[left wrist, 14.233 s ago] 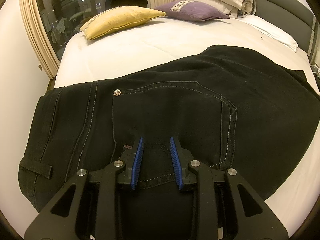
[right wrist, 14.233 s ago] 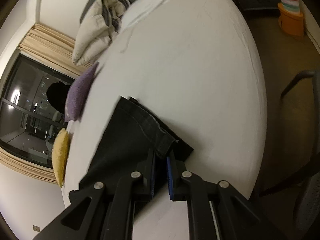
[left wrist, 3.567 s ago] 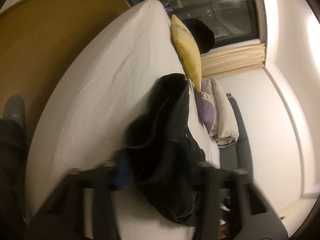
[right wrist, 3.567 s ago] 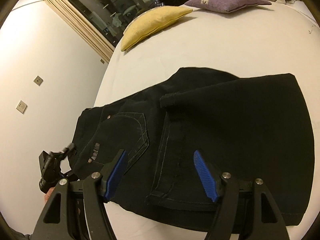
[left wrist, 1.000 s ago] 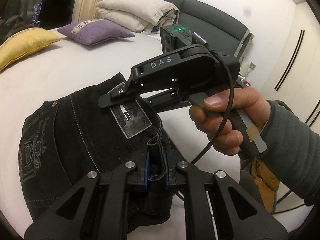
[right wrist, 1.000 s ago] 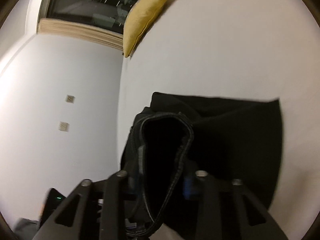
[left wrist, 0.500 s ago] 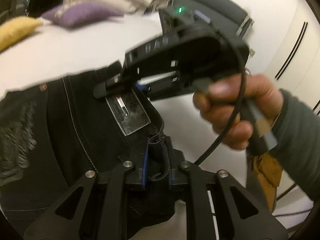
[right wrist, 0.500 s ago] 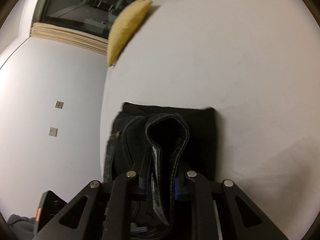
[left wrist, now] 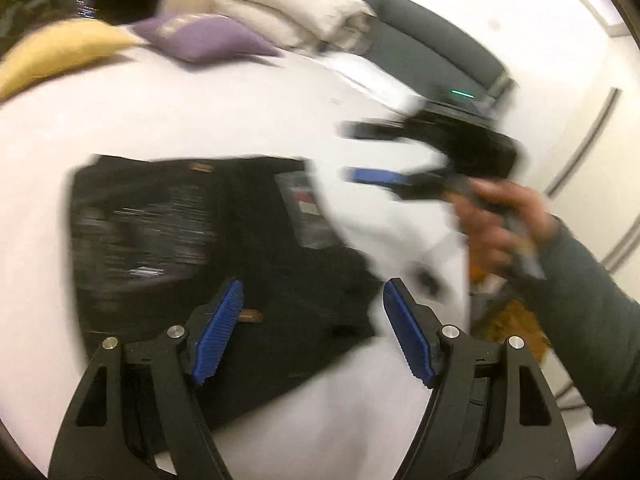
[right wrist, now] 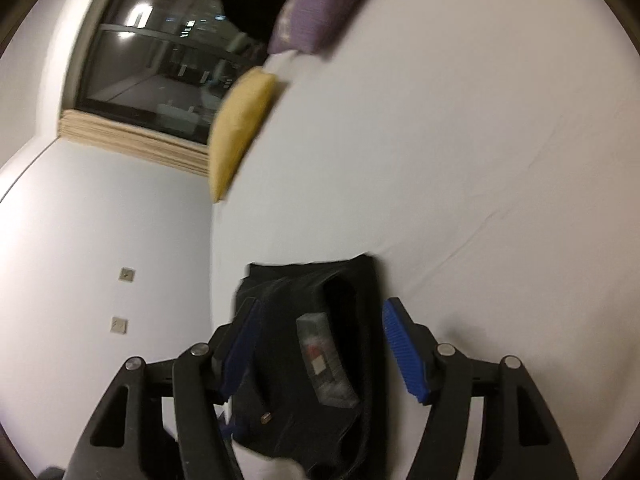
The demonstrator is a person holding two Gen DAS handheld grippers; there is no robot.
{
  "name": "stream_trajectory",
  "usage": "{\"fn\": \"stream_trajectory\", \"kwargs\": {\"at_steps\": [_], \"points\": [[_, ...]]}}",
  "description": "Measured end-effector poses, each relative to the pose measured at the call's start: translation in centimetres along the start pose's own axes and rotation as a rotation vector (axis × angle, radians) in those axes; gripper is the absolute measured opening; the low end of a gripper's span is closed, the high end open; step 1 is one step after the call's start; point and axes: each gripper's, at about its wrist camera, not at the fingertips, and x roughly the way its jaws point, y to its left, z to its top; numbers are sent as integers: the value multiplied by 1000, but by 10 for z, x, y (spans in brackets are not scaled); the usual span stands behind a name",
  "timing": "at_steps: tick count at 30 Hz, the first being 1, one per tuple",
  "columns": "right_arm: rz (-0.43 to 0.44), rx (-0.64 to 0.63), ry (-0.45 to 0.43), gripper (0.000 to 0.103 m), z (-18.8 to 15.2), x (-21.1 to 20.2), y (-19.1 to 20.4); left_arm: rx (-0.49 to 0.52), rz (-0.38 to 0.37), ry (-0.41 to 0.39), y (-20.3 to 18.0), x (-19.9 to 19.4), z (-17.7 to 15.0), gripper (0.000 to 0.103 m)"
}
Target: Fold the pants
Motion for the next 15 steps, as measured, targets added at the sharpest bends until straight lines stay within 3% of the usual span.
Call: {"fn": "stream_trajectory", "kwargs": {"at_steps": [3, 6, 8, 10, 11, 12, 13, 15], "points": [[65, -57, 8, 66, -28, -4, 27, -75, 79, -35, 37, -15, 11, 72], [144, -86, 53, 66, -61, 14, 44, -68, 159, -38, 62, -17, 25, 72], [122, -83, 104, 66, -78, 33, 39, -97, 161, -2, 81, -8, 26, 72], [40, -26, 144, 61, -93, 52, 18, -110, 177, 37, 90, 10, 22, 72], [-13, 20, 149, 52, -100, 56, -1, -110, 177, 52, 90, 12, 19, 72], [-39, 40, 139, 21, -102, 54, -11, -107, 180, 68, 90, 15, 17, 72], [-65, 77, 121, 0, -104, 47, -25, -105, 181, 68, 94, 16, 16, 72], [-89, 115, 73, 2, -104, 27, -33, -109, 169, 57, 95, 11, 16, 72]]}}
